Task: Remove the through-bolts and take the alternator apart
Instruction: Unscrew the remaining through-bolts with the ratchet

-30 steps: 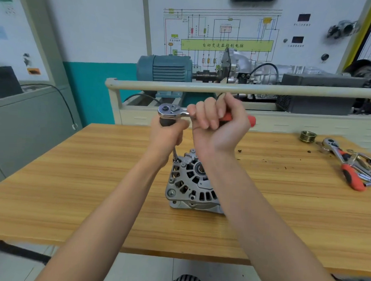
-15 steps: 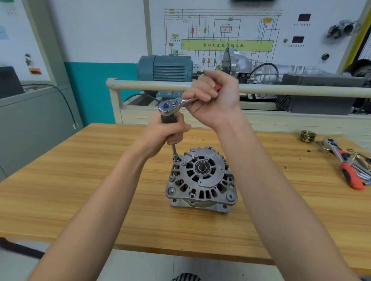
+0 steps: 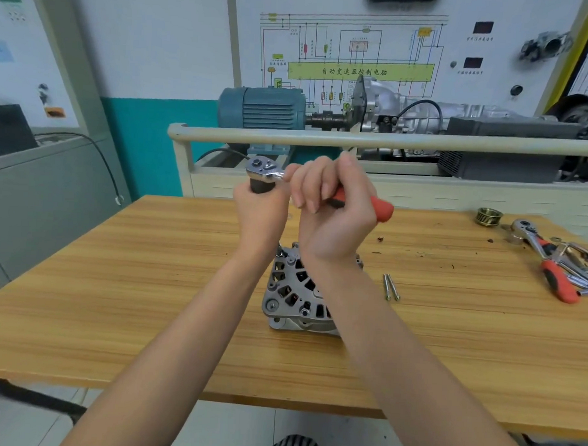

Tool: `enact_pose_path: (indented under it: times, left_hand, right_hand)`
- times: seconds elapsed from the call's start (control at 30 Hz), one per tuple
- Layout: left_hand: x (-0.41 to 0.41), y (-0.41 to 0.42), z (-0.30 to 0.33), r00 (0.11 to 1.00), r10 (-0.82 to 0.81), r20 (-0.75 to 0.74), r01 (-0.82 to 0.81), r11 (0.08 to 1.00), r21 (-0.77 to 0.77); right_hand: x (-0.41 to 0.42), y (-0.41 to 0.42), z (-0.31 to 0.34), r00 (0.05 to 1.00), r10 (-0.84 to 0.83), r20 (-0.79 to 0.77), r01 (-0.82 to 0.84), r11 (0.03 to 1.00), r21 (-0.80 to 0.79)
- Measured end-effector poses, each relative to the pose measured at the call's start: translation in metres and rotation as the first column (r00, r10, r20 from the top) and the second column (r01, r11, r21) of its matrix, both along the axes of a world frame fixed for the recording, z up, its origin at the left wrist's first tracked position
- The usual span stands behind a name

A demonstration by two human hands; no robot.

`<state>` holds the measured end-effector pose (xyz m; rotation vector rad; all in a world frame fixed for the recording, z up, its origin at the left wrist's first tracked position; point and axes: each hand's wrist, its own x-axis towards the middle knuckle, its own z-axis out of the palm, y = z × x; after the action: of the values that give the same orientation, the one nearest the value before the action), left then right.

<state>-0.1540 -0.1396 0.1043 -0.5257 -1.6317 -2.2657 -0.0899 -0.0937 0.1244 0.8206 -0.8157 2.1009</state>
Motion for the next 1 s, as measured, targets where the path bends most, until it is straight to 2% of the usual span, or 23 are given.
enact_pose_path:
  times: [0.1, 0.17, 0.23, 0.3, 0.37, 0.43, 0.5, 0.57, 0.63, 0.7, 0.8, 0.9, 0.97, 1.0]
  left_hand:
    - [-0.005, -0.010, -0.003, 0.995, -0.093, -0.045, 0.089, 0.991, -0.100]
    - [-0.008, -0.019, -0.001, 0.951, -0.290, -0.110, 0.270, 0.948, -0.168]
    - [-0.011, -0.025, 0.003, 0.874, -0.471, -0.121, 0.432, 0.865, -0.255]
    - [-0.014, -0.027, 0.006, 0.843, -0.530, -0.094, 0.483, 0.822, -0.302]
    - [-0.014, -0.023, 0.006, 0.876, -0.477, -0.065, 0.446, 0.855, -0.265]
    - [-0.011, -0.015, 0.003, 0.943, -0.330, -0.051, 0.316, 0.930, -0.188]
    - [-0.006, -0.007, -0.002, 0.991, -0.127, -0.044, 0.123, 0.989, -0.081]
    - [-0.001, 0.000, -0.005, 0.999, 0.027, -0.033, -0.026, 0.999, 0.024]
    - [0.002, 0.003, -0.005, 0.996, 0.080, -0.046, -0.078, 0.995, 0.056]
    - [0.003, 0.002, -0.004, 0.998, 0.049, -0.046, -0.048, 0.998, 0.037]
    - [0.000, -0.007, -0.004, 0.997, -0.052, -0.055, 0.049, 0.997, -0.061]
    - [-0.002, -0.019, 0.000, 0.951, -0.295, -0.091, 0.273, 0.940, -0.203]
    - [-0.004, -0.025, 0.003, 0.885, -0.461, -0.070, 0.430, 0.866, -0.255]
    - [-0.005, -0.025, 0.004, 0.875, -0.482, -0.055, 0.451, 0.849, -0.275]
  right_hand:
    - [-0.007, 0.018, 0.018, 0.955, 0.239, 0.174, -0.230, 0.971, -0.070]
    - [-0.014, 0.031, 0.030, 0.856, 0.427, 0.291, -0.393, 0.904, -0.169]
    - [-0.020, 0.039, 0.039, 0.750, 0.554, 0.361, -0.486, 0.832, -0.267]
    - [-0.022, 0.041, 0.044, 0.725, 0.571, 0.386, -0.478, 0.820, -0.314]
    - [-0.021, 0.037, 0.041, 0.766, 0.532, 0.361, -0.420, 0.839, -0.346]
    - [-0.016, 0.029, 0.030, 0.844, 0.449, 0.294, -0.349, 0.875, -0.336]
    - [-0.007, 0.016, 0.015, 0.925, 0.321, 0.205, -0.269, 0.932, -0.244]
    - [0.000, 0.003, 0.003, 0.983, 0.151, 0.103, -0.138, 0.982, -0.128]
    - [0.003, -0.004, -0.003, 0.999, 0.029, 0.037, -0.027, 0.998, -0.050]
    - [0.002, 0.000, -0.001, 0.998, 0.056, 0.028, -0.055, 0.998, -0.030]
    - [-0.004, 0.018, 0.015, 0.954, 0.259, 0.153, -0.251, 0.965, -0.069]
    - [-0.016, 0.037, 0.033, 0.805, 0.494, 0.329, -0.455, 0.870, -0.191]
    - [-0.023, 0.042, 0.044, 0.718, 0.567, 0.405, -0.517, 0.823, -0.237]
    - [-0.024, 0.042, 0.047, 0.701, 0.571, 0.427, -0.512, 0.820, -0.256]
